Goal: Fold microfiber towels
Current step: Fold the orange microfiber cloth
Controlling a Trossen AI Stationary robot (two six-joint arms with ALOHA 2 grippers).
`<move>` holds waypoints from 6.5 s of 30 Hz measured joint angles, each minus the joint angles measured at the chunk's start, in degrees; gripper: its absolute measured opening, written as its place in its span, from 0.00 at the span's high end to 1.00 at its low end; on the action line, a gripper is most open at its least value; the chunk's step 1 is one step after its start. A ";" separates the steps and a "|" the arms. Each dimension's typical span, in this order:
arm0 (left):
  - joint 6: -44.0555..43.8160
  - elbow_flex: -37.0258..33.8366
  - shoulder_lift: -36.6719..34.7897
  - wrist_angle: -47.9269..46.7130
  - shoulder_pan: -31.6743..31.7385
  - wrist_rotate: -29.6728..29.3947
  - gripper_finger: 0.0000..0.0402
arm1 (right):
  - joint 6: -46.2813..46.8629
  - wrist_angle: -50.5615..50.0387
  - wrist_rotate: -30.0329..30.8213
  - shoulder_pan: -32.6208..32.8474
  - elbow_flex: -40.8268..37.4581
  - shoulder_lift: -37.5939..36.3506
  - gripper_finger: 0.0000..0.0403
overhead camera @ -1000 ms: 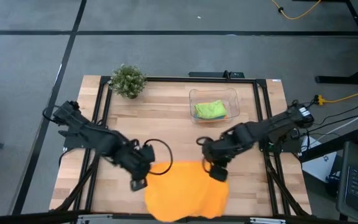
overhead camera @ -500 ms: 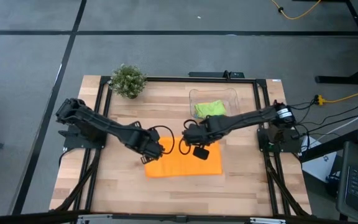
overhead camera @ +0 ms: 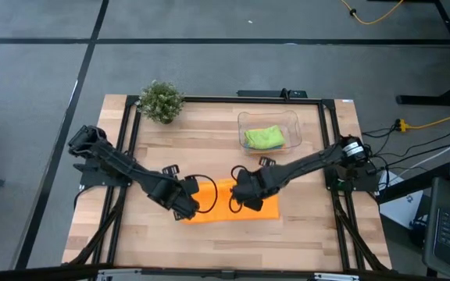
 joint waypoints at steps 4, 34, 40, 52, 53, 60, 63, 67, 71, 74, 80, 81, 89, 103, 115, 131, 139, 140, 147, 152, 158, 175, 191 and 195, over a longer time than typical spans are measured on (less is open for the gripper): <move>-0.44 0.01 1.12 0.61 -1.62 -2.05 1.00 | 3.74 5.30 0.23 2.40 -4.35 0.00 1.00; 0.03 0.11 10.07 10.50 -4.15 16.65 0.80 | 9.93 13.60 -14.46 8.00 -5.88 0.00 0.53; 0.23 1.93 5.24 6.40 -5.02 17.21 0.79 | 8.58 6.99 -14.38 7.97 -1.96 -0.02 0.48; 0.63 1.94 -2.48 2.18 -5.69 13.20 0.79 | 6.70 5.46 -14.82 5.89 2.62 -0.08 0.48; 0.37 1.94 -3.15 2.22 -5.58 12.51 0.79 | 6.48 6.16 -14.82 5.56 2.84 -0.09 0.48; -5.08 1.94 -10.38 2.18 -3.83 6.05 0.79 | 7.06 14.36 -14.96 3.70 2.85 -0.09 0.48; -6.80 1.94 -14.75 2.18 -3.86 -0.22 0.79 | 6.85 24.03 -13.18 2.74 2.84 0.03 0.48; -6.84 1.94 -19.71 2.21 -3.83 -10.21 0.79 | 3.64 37.88 -10.53 0.59 2.77 3.10 0.48; -6.60 1.96 -22.42 2.18 -3.83 -19.64 0.79 | 0.31 49.32 -12.34 -1.71 3.00 8.97 0.48; -6.52 1.98 -23.31 2.05 -3.83 -23.37 0.79 | 0.80 49.98 -13.57 -2.93 5.71 14.20 0.48; -6.49 1.96 -22.87 0.85 -3.83 -24.88 0.79 | -5.07 49.42 -16.25 -3.69 15.37 22.73 0.48; -6.49 1.94 -22.70 0.75 -3.83 -24.88 0.79 | -6.04 48.11 -16.26 -3.63 17.06 24.01 0.48; -6.49 1.94 -22.40 0.28 -3.83 -25.12 0.79 | -6.83 38.88 -16.25 -3.11 26.64 31.07 0.48; -7.26 -5.35 -22.33 0.71 -3.83 -24.63 0.79 | -15.52 18.77 -33.87 1.82 27.09 30.54 0.48; -14.43 -8.90 -22.32 2.43 -3.86 -20.37 0.79 | -8.98 -1.80 -27.39 0.57 46.26 27.96 0.48; -14.43 -8.90 -22.53 2.50 -3.84 -20.33 0.79 | -7.77 -21.05 -20.11 2.97 33.64 7.58 0.48; -14.40 -8.90 -22.53 2.64 -3.83 -20.33 0.79 | 8.40 -17.41 -17.30 5.24 5.67 -9.24 0.48; -14.29 -8.90 -22.53 2.64 -3.86 -20.33 0.79 | 11.22 -15.44 -17.33 5.50 1.29 -10.86 0.48; -14.14 -8.90 -22.53 2.69 -3.83 -20.33 0.79 | 33.45 11.20 -17.33 5.73 -24.53 -18.29 0.48; -14.45 -8.90 -22.53 2.71 -3.83 -20.33 0.79 | 41.96 25.50 -17.35 5.44 -35.47 -16.64 0.48; -14.51 -8.90 -22.51 2.82 -3.83 -20.33 0.79 | 43.16 38.20 -14.44 3.79 -40.94 -14.34 0.48; -14.45 -8.90 -22.52 3.17 -3.83 -20.35 0.79 | 3.45 61.02 -13.41 -10.04 -23.06 5.97 0.48; -14.43 -8.90 -22.51 4.90 -3.83 -20.35 0.79 | -25.97 42.40 -17.37 -17.60 18.46 26.79 0.48; -14.43 -8.90 -22.51 5.97 -3.85 -20.35 0.79 | -26.18 29.68 -16.15 -19.45 27.75 28.26 0.48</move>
